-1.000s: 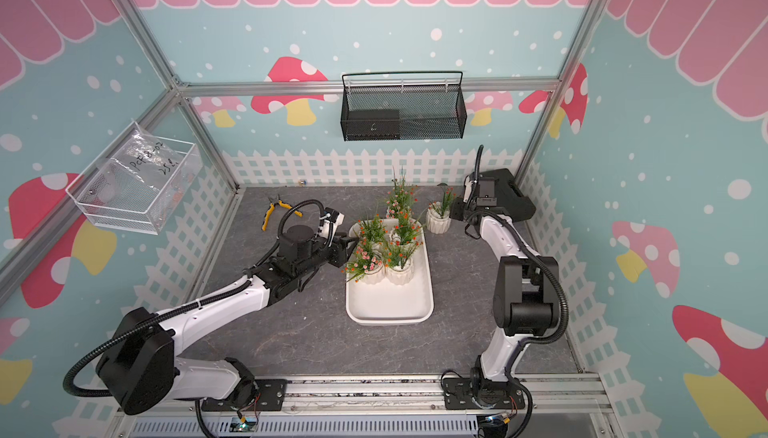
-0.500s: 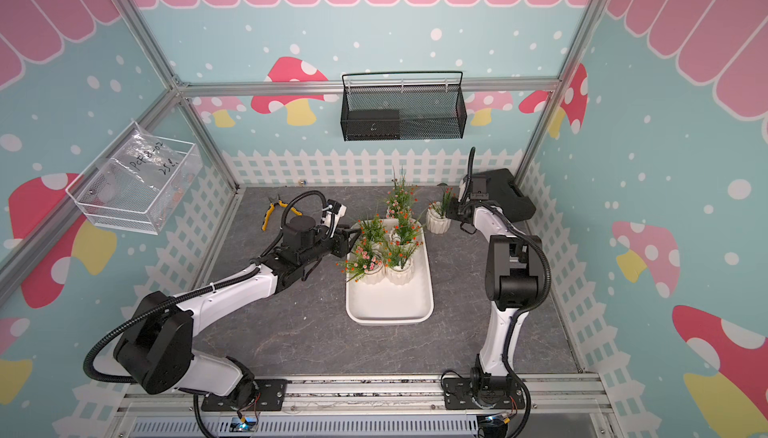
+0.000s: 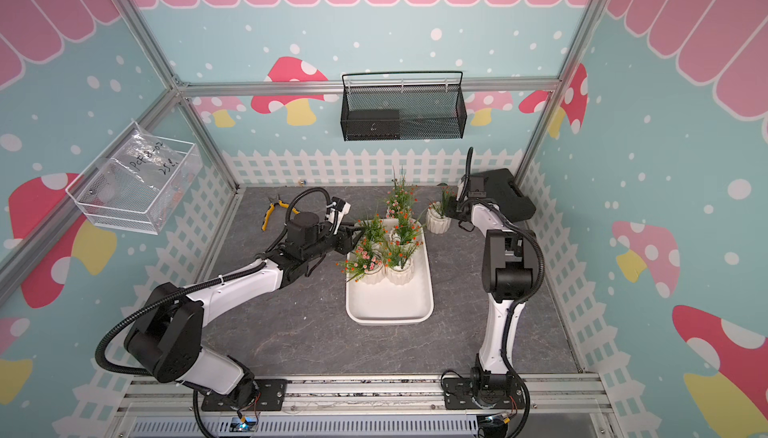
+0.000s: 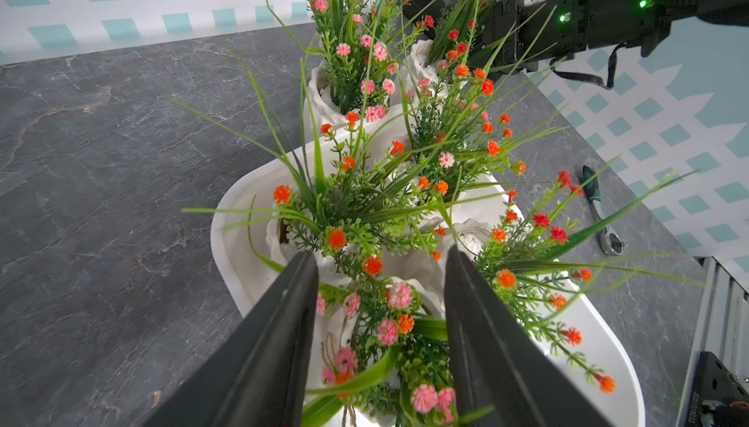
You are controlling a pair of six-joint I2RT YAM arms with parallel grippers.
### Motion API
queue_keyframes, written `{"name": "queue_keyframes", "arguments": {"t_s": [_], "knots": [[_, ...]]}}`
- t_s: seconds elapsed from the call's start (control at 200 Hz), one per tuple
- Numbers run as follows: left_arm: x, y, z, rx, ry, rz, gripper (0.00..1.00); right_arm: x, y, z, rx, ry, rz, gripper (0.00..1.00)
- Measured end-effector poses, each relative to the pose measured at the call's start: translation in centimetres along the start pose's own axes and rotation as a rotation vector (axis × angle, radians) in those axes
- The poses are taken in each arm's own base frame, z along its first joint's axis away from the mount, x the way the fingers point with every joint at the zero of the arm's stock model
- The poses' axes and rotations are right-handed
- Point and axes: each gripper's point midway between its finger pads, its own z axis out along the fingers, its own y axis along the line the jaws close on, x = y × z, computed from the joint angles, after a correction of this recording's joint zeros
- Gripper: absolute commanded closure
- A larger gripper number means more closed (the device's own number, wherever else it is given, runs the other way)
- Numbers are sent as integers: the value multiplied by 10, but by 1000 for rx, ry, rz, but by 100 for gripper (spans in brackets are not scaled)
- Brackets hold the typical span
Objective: Put the potted gypsophila into the storage box
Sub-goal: Pick up the baby's breath potted plant from the center of the board.
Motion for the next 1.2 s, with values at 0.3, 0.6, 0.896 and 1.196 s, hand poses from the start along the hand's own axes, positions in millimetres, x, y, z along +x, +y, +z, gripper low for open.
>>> {"name": "queue_keyframes", "arguments": {"t_s": [0.3,0.6,0.896,1.196], "knots": [[-1,-2,5,22,0,-11,49,3,-2,3,4,9,-1,73],[-4,-2,5,34,-11,-24,49,5,-2,5,-2,14,-4,77],[-4,-2,5,37,-13,-25,49,3,-1,5,-6,5,-7,84],[-5,-1,5,37,-15,-32,49,2,-2,0,-3,-10,-7,86]]}}
